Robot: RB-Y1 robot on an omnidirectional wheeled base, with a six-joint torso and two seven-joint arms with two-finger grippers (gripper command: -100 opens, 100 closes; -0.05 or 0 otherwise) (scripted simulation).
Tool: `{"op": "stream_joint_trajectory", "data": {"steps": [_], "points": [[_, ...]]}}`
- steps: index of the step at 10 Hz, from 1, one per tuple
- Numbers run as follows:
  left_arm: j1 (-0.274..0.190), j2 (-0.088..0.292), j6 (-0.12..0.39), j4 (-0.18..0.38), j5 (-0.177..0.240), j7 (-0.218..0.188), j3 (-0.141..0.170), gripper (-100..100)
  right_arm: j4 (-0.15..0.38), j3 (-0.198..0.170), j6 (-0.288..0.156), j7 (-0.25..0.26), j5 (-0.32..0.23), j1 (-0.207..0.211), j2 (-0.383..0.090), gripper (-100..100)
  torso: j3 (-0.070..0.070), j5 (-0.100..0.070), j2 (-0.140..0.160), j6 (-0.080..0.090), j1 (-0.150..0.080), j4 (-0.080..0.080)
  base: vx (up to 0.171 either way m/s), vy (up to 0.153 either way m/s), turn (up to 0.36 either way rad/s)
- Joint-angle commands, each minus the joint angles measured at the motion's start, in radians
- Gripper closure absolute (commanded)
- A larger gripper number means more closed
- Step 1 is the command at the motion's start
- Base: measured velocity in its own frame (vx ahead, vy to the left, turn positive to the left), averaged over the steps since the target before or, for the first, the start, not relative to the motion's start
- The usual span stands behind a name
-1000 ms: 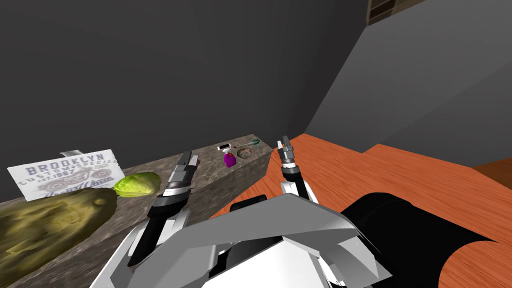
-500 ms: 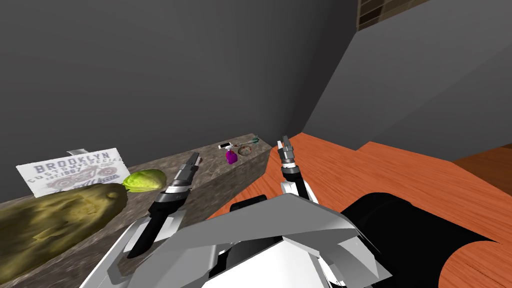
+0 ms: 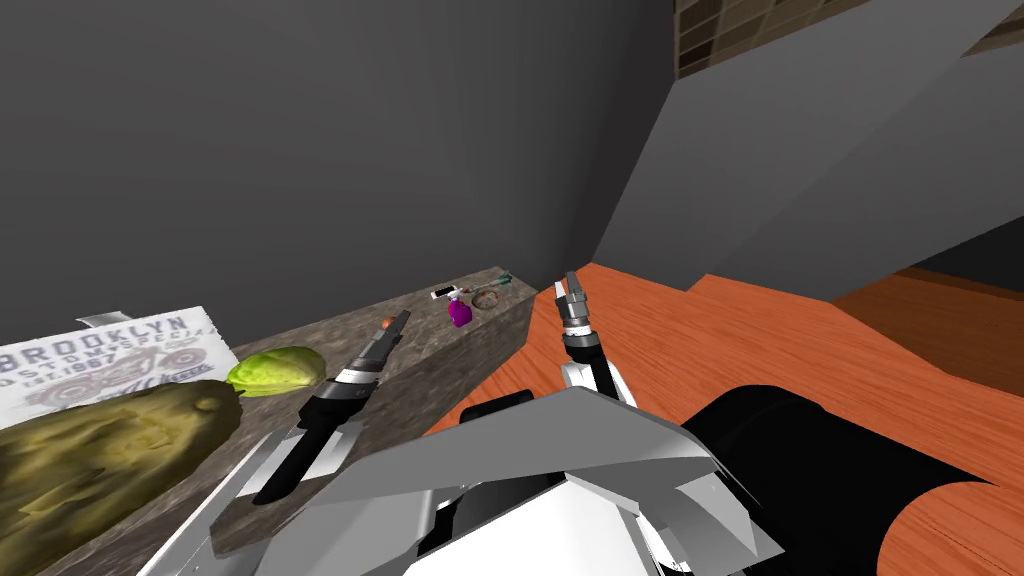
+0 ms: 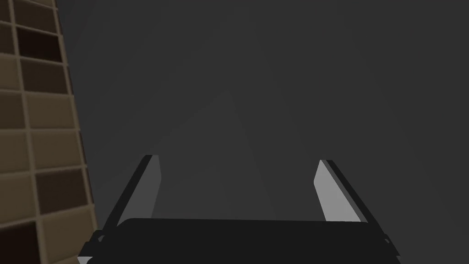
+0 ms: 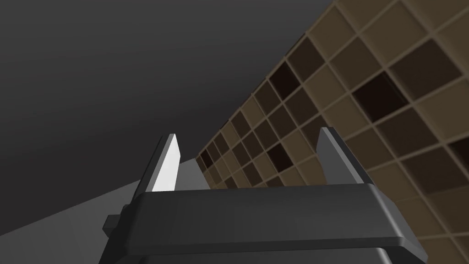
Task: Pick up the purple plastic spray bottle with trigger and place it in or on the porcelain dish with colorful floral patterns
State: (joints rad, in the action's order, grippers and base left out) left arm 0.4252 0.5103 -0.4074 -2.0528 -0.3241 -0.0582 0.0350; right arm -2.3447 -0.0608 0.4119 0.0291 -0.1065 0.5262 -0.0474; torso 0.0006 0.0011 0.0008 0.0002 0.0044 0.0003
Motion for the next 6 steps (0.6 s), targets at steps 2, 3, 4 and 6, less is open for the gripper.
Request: {"op": "stream_joint_trajectory", "data": {"steps": [2, 3, 4, 6], "points": [[-0.012, 0.075, -0.017, 0.056, -0.038, 0.025, -0.004, -100, 0.000, 0.000, 0.000, 0.000, 0.000, 0.000, 0.000, 0, 0.000, 0.000, -0.001, 0.000, 0.000, 0.000, -0.010, 0.054, -0.245], [-0.016, 0.103, -0.025, 0.077, -0.052, 0.038, -0.009, -100, 0.000, 0.000, 0.000, 0.000, 0.000, 0.000, 0.000, 0, -0.001, 0.000, -0.001, 0.000, 0.000, 0.000, 0.001, 0.053, -0.266], [-0.020, 0.130, -0.033, 0.099, -0.066, 0.054, -0.013, -100, 0.000, 0.000, 0.000, 0.000, 0.000, 0.000, 0.000, 0, -0.001, 0.000, -0.002, 0.000, 0.000, 0.000, 0.008, 0.051, -0.280], [-0.026, 0.184, -0.054, 0.144, -0.092, 0.088, -0.024, -100, 0.000, 0.000, 0.000, 0.000, 0.000, 0.000, 0.000, 0, -0.002, 0.000, -0.003, 0.000, 0.000, -0.001, 0.014, 0.048, -0.314]]}}
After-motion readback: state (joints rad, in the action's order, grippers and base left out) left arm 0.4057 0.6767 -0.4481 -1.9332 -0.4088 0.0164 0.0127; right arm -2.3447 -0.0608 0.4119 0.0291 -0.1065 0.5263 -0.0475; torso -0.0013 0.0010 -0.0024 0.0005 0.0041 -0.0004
